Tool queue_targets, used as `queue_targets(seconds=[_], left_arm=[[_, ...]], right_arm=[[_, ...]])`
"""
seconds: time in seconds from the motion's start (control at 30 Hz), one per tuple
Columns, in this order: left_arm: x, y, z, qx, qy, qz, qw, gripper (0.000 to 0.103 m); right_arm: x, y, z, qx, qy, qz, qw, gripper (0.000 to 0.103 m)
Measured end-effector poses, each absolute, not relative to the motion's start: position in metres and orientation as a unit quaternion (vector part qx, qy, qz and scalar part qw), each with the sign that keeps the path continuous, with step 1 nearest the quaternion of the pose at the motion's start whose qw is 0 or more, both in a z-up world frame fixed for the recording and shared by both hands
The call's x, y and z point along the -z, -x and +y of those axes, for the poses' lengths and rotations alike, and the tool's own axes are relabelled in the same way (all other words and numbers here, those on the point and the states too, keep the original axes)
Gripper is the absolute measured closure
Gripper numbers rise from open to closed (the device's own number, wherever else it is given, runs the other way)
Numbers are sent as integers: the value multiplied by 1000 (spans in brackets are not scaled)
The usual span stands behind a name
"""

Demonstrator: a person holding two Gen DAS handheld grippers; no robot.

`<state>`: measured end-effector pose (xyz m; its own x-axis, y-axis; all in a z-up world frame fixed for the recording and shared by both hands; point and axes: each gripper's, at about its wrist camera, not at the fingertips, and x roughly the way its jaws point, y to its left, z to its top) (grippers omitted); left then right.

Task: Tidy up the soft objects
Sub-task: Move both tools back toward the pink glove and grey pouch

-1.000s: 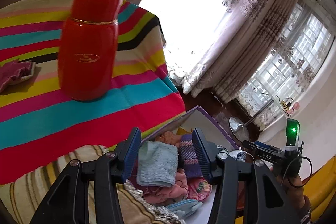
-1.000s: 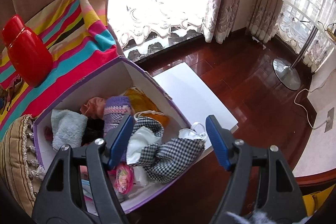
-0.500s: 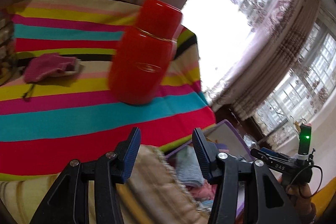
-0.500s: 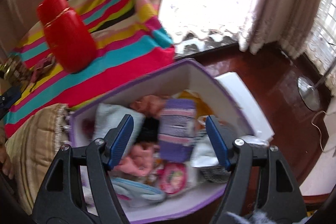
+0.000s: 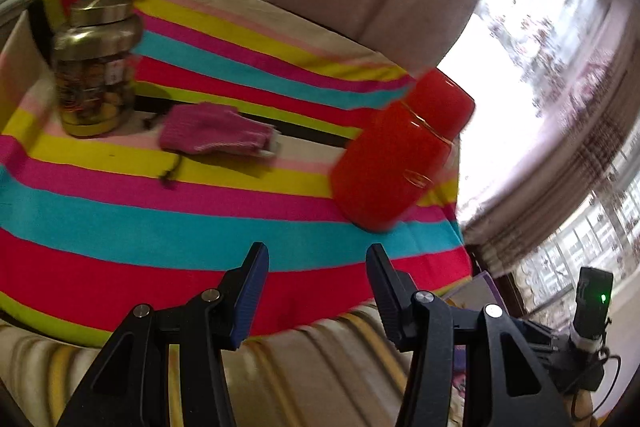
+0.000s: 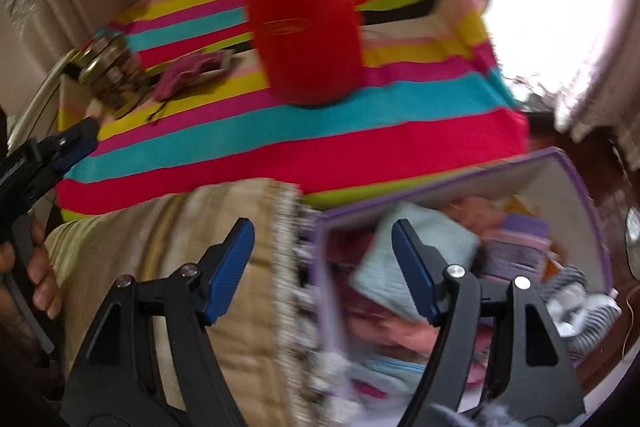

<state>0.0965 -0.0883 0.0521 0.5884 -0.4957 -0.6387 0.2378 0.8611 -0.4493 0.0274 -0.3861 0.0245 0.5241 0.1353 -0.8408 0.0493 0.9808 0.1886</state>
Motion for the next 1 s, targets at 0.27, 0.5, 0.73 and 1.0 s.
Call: queue_targets(seconds=[0.27, 0.5, 0.73, 1.0], left_arm=[[-42, -141, -41, 160, 192, 411, 877, 51], [-33, -204, -29, 127, 179, 410, 885, 51], [6, -271, -32, 87, 157, 443, 879, 51], [34, -312, -46, 64, 112, 463, 877, 51]], right_arm=[[-19, -59, -325, -67, -75, 479, 872, 29], [-7, -82, -296, -69, -40, 478, 875, 29], [9, -84, -288, -53, -12, 488, 871, 29], [17, -88, -283, -49, 2, 490, 871, 27]])
